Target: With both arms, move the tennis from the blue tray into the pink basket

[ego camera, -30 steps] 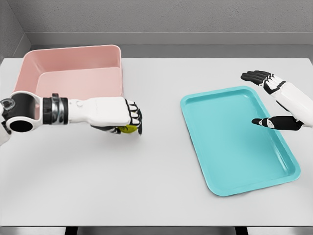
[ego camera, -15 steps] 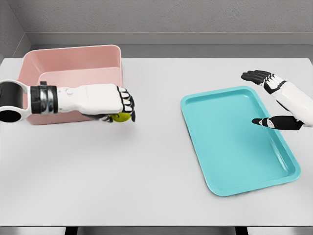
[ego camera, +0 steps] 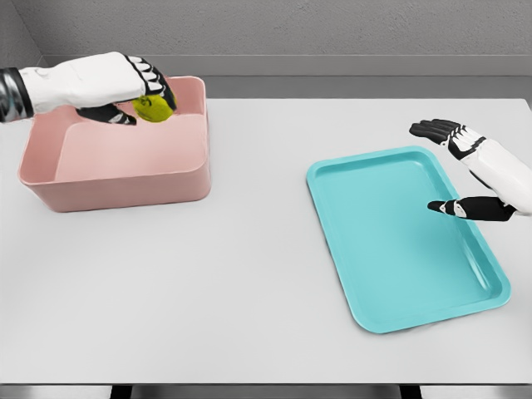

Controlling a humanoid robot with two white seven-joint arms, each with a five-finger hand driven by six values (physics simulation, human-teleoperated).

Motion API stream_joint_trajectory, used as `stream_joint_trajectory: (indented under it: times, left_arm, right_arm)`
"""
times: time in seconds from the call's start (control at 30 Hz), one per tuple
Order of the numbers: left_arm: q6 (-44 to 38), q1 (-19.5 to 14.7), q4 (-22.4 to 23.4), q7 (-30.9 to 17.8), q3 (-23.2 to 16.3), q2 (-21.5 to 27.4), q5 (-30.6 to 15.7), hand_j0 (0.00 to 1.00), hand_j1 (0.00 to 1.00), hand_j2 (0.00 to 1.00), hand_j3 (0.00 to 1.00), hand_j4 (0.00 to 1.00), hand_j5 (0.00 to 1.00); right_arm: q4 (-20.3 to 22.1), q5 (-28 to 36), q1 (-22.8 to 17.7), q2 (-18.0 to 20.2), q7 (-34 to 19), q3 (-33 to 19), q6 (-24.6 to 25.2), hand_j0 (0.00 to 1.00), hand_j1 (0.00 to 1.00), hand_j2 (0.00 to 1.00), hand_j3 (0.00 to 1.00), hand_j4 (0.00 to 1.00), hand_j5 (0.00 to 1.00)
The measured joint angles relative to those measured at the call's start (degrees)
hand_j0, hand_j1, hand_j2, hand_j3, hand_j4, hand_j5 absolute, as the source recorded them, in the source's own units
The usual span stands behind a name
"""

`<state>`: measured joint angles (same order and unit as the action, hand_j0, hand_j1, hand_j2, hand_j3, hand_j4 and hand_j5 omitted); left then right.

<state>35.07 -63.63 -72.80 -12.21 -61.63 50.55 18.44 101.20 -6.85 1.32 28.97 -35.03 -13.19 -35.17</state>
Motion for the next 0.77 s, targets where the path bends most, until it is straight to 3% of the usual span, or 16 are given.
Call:
stream_joint_trajectory:
  times: [0.1, 0.2, 0.47, 0.77]
  left_arm:
    - [0.0, 0.09, 3.89, 0.15, 0.83, -0.09, -0.18, 1.0, 1.0, 1.0, 1.0, 1.0, 1.0]
    - [0.0, 0.18, 5.0, 0.2, 0.98, -0.15, -0.23, 1.0, 1.0, 1.0, 1.0, 1.0, 1.0]
    - [0.0, 1.32, 3.68, 0.04, 0.85, 1.42, -0.05, 1.0, 1.0, 1.0, 1.0, 1.0, 1.0]
    - [0.0, 5.36, 2.98, -0.04, 0.85, 6.4, 0.06, 1.0, 1.0, 1.0, 1.0, 1.0, 1.0]
  right_arm:
    - [0.02, 0.0, 0.0, 0.0, 0.0, 0.0, 0.0, 1.0, 1.0, 1.0, 1.0, 1.0, 1.0]
    - [0.02, 0.04, 0.0, -0.03, 0.0, 0.01, 0.0, 1.0, 1.0, 1.0, 1.0, 1.0, 1.0]
    - [-0.03, 0.05, 0.0, -0.03, 0.0, -0.04, 0.0, 1.0, 1.0, 1.0, 1.0, 1.0, 1.0]
    - [-0.13, -0.01, -0.09, 0.0, 0.0, -0.32, 0.0, 1.0, 1.0, 1.0, 1.0, 1.0, 1.0]
